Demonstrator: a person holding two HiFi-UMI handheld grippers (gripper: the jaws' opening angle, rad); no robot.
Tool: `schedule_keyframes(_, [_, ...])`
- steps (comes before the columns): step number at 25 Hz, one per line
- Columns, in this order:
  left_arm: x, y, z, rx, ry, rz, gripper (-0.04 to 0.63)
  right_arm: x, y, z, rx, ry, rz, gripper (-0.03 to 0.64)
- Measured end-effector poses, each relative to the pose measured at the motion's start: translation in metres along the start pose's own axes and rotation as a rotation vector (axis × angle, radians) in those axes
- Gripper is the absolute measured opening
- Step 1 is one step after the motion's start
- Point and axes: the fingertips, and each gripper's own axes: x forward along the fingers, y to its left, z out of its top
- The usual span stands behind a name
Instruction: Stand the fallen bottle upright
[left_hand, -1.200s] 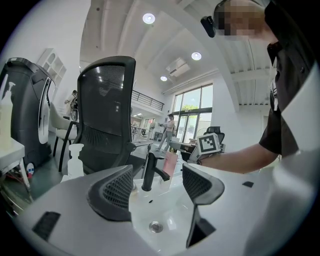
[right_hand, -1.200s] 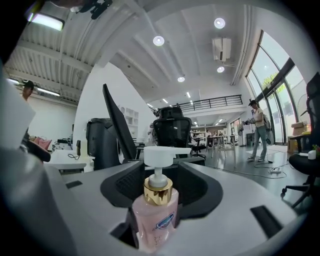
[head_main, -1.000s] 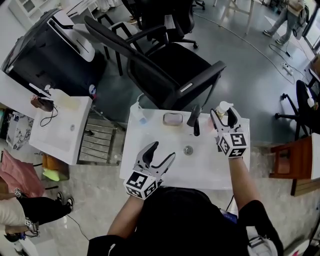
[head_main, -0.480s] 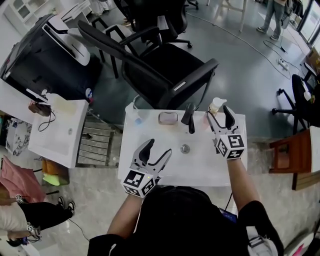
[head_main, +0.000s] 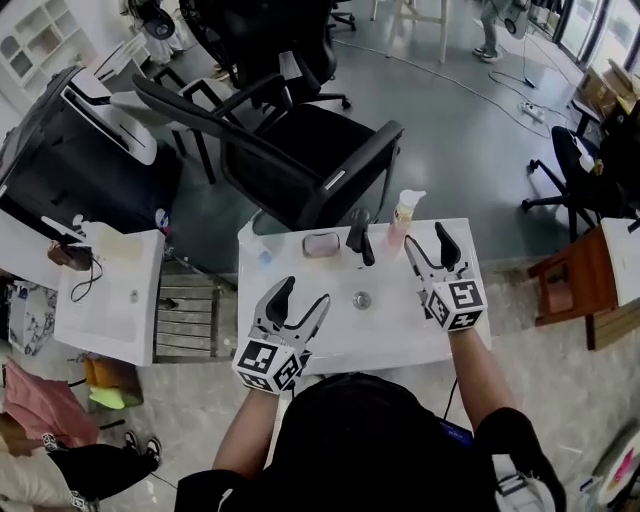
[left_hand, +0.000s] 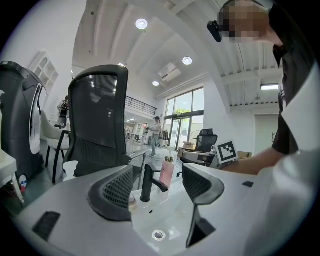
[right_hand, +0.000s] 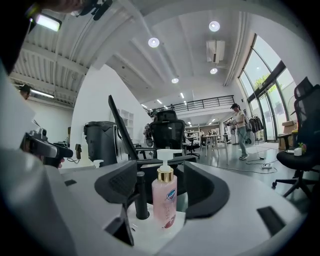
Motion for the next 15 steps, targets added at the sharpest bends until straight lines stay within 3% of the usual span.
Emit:
schedule_keyframes(3, [-0.004,0.001,0.009,0.009,-0.023,-0.023,0.320,-0.014,0.008,0.008,0.013,-0.010,-0.023,0.301])
schedule_keyframes(11, [-0.033,0.015,0.016,0.027,-0.049,-0.050,0.237,-0.048,0.044,0.007,0.033,0.008,-0.072,0.287])
schedule_keyframes(15, [-0.044,0.024,0.018,0.029,-0.066,-0.060,0.153,-0.065,0.061,0.007,0.032,0.010,-0.092,0.238])
